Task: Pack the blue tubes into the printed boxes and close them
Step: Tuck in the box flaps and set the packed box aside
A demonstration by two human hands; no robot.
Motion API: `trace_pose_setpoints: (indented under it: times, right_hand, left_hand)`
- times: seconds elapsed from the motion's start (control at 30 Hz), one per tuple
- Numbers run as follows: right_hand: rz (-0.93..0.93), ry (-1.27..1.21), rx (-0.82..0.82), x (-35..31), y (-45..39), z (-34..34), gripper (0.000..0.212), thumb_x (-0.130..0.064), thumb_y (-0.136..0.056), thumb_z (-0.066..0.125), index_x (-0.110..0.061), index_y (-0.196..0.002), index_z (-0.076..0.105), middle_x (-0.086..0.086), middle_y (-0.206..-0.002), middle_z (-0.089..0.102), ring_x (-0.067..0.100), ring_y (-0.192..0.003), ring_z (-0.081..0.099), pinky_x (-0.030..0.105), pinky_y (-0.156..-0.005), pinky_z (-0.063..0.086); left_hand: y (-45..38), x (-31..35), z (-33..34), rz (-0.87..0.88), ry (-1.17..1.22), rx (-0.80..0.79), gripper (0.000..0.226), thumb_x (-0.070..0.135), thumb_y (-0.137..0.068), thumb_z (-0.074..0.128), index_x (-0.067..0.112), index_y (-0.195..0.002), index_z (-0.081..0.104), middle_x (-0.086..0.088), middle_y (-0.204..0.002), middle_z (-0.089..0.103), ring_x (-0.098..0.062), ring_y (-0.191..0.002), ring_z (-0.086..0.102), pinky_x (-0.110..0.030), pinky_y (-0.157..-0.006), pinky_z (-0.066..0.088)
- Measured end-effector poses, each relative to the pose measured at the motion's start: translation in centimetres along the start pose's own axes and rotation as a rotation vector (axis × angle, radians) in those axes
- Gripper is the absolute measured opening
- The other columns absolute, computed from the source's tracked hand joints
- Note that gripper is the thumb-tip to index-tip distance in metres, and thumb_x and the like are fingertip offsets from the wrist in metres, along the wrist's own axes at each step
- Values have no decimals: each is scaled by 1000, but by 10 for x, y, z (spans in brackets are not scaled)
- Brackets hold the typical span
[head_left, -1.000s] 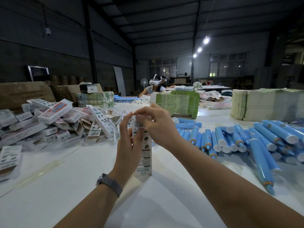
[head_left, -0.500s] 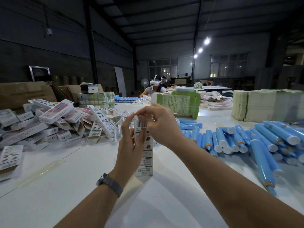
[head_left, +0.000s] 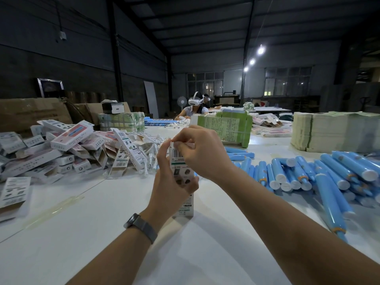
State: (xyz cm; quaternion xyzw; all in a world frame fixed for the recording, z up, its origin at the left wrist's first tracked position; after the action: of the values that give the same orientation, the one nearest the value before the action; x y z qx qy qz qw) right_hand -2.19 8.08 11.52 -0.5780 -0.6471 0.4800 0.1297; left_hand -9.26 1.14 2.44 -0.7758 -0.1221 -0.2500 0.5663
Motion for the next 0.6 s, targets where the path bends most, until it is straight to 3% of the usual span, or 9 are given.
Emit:
trace_pose_setpoints:
  times: [0.13, 0.23, 0.37, 0.5, 0.6]
  right_hand:
    - [-34, 134, -97, -2, -7, -4, 11, -22, -90, 68, -27, -94, 77, -11, -87, 70, 14, -82, 64, 41, -76, 56]
    - [-33, 121, -143, -2, -9, -4, 11, -20, -90, 69, -26, -95, 77, -10, -89, 70, 13, -83, 64, 42, -76, 57]
    - [-9, 92, -170, 0, -11, -3, 11, -21, -90, 69, -27, -94, 77, -11, -90, 68, 14, -84, 64, 43, -78, 57]
    - [-12, 92, -188, -2, -10, -2, 11, -22, -91, 68, -27, -95, 77, -11, -91, 66, 15, -85, 62, 44, -78, 57]
    - [-41, 140, -243, -6, -10, 2, 15, -19, -93, 65, -29, -95, 76, -10, -92, 62, 17, -88, 59, 47, -76, 56]
  left_hand:
    - [0, 1, 6, -29, 39, -44, 115, -1, -73, 77, 59, -140, 5, 25, -107, 59, -4, -80, 67, -12, -65, 51]
    - [1, 3, 8, -10, 42, -67, 119, -6, -73, 75, 56, -144, 2, 44, -110, 52, 2, -82, 66, -9, -64, 50]
    - [1, 5, 8, -5, 52, -81, 117, -7, -75, 74, 52, -145, 1, 55, -112, 43, 5, -92, 64, -9, -68, 51]
    - [0, 4, 9, -6, 40, -81, 116, -6, -76, 75, 46, -149, 1, 57, -110, 40, 4, -93, 63, -10, -69, 52]
    - [0, 2, 7, -18, 25, -63, 115, -3, -75, 76, 50, -146, 2, 43, -115, 47, 3, -89, 64, -10, -69, 51]
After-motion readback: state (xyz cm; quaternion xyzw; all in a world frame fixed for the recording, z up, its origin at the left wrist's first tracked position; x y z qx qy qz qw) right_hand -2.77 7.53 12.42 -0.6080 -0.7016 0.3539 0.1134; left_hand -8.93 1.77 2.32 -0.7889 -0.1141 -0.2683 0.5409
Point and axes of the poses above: each hand's wrist, its own y-axis away from the middle knuckle, its own z-axis out of the palm, x = y × z, the point moved 9 cm from there along -y, towards the middle knuckle
